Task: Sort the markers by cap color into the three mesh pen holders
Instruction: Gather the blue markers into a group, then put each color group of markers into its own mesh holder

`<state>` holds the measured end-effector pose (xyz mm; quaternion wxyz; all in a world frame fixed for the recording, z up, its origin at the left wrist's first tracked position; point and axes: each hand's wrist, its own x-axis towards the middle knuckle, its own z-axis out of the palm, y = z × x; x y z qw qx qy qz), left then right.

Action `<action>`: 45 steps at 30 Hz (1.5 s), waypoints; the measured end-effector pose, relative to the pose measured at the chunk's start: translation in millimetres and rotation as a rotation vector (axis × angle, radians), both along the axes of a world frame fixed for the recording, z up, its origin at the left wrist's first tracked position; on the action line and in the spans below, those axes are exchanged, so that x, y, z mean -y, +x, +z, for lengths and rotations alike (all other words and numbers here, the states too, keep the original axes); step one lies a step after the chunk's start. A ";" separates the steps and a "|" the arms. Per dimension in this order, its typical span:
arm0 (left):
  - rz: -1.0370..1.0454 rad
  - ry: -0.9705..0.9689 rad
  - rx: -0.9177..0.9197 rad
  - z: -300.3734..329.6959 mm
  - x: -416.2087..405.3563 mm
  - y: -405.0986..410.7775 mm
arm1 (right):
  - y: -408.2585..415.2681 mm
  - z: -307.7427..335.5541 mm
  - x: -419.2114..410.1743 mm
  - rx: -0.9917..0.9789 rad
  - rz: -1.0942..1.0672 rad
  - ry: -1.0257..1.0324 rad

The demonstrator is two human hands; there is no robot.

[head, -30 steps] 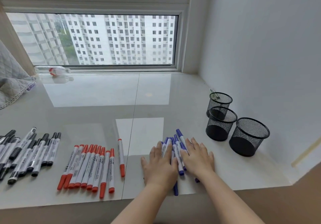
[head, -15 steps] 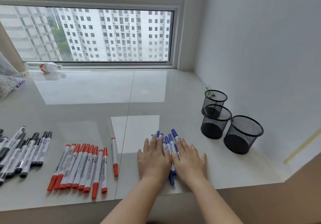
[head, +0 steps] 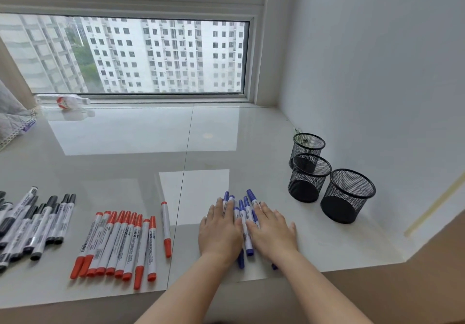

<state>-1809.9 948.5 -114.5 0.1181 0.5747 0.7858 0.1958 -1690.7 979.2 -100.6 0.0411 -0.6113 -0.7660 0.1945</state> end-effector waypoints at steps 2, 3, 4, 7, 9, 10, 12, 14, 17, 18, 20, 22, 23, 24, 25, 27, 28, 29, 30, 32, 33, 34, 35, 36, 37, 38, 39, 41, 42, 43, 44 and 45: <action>-0.004 0.015 0.018 3.3 0.3 0.4 | 3.9 3.6 -0.8 -0.088 -0.023 0.065; -0.005 0.014 0.000 5.4 0.0 0.3 | 6.7 5.3 -0.6 -0.138 -0.035 0.123; -0.004 0.011 -0.042 7.8 -0.5 0.0 | 9.6 7.2 -0.4 -0.187 -0.043 0.189; -0.010 0.024 -0.137 15.0 -5.2 -0.7 | 22.5 13.8 0.5 -0.332 -0.056 0.371; -0.025 0.072 -0.110 21.0 -9.1 2.6 | 34.6 18.1 2.6 -0.421 -0.090 0.500; -0.041 0.113 -0.086 23.8 -11.4 5.3 | 41.9 19.3 3.5 -0.456 -0.127 0.575; -0.075 0.217 0.000 28.3 -17.5 13.0 | 58.1 19.4 3.4 -0.488 -0.241 0.736; -0.123 0.300 0.126 31.6 -26.1 23.4 | 75.9 15.5 1.0 -0.514 -0.386 0.847; -0.222 0.335 0.270 32.6 -46.2 43.5 | 101.6 3.1 -10.3 -0.563 -0.561 0.847; -0.248 0.320 0.302 32.2 -55.2 50.4 | 109.1 -0.7 -16.1 -0.599 -0.604 0.794; -0.285 0.274 0.383 31.3 -74.4 64.5 | 122.0 -6.8 -28.7 -0.684 -0.686 0.657; -0.303 0.217 0.478 29.3 -93.6 77.4 | 129.5 -11.7 -40.8 -0.749 -0.741 0.541; -0.303 0.190 0.511 27.3 -102.6 82.6 | 131.5 -14.1 -45.8 -0.757 -0.741 0.510; -0.296 0.165 0.531 24.9 -110.3 87.1 | 133.0 -16.1 -49.8 -0.751 -0.727 0.498; -0.288 0.145 0.541 22.4 -117.1 90.9 | 134.0 -17.1 -54.1 -0.742 -0.709 0.497; -0.271 0.123 0.552 17.6 -128.7 96.3 | 136.4 -16.7 -61.8 -0.742 -0.696 0.503; -0.264 0.122 0.561 15.5 -133.2 98.7 | 137.7 -16.5 -64.6 -0.749 -0.697 0.504; -0.263 0.127 0.570 13.6 -136.9 101.0 | 139.0 -17.0 -66.7 -0.753 -0.698 0.505; -0.265 0.136 0.576 12.1 -139.8 103.4 | 139.9 -17.8 -68.1 -0.754 -0.702 0.506; -0.267 0.165 0.574 9.5 -143.9 108.4 | 139.6 -19.0 -69.6 -0.752 -0.717 0.508; -0.261 0.177 0.574 8.3 -145.2 111.2 | 139.4 -19.5 -70.1 -0.749 -0.726 0.510; -0.252 0.188 0.577 7.5 -146.2 113.7 | 139.2 -19.9 -70.6 -0.749 -0.734 0.513; -0.241 0.200 0.583 6.9 -147.1 115.9 | 138.8 -20.0 -71.3 -0.750 -0.738 0.515; -0.228 0.213 0.588 6.6 -148.1 117.7 | 138.5 -19.9 -71.9 -0.751 -0.742 0.519; -0.217 0.226 0.594 6.5 -149.2 119.2 | 138.4 -19.9 -72.7 -0.749 -0.745 0.523; -0.207 0.236 0.600 6.7 -150.2 120.4 | 138.5 -20.0 -73.2 -0.746 -0.750 0.526; -0.199 0.242 0.604 6.9 -150.9 121.2 | 138.4 -20.3 -73.4 -0.744 -0.756 0.529; -0.183 0.244 0.603 7.0 -151.5 122.2 | 138.5 -20.4 -73.4 -0.744 -0.768 0.534; -0.175 0.244 0.602 7.3 -150.9 122.5 | 138.4 -20.2 -73.0 -0.747 -0.774 0.535; -0.166 0.243 0.600 8.1 -149.9 122.3 | 137.9 -19.7 -72.5 -0.751 -0.781 0.536; -0.158 0.243 0.598 9.5 -148.4 121.5 | 137.6 -19.2 -71.9 -0.755 -0.786 0.534; -0.152 0.241 0.600 11.2 -146.4 119.7 | 137.1 -18.5 -71.2 -0.759 -0.789 0.527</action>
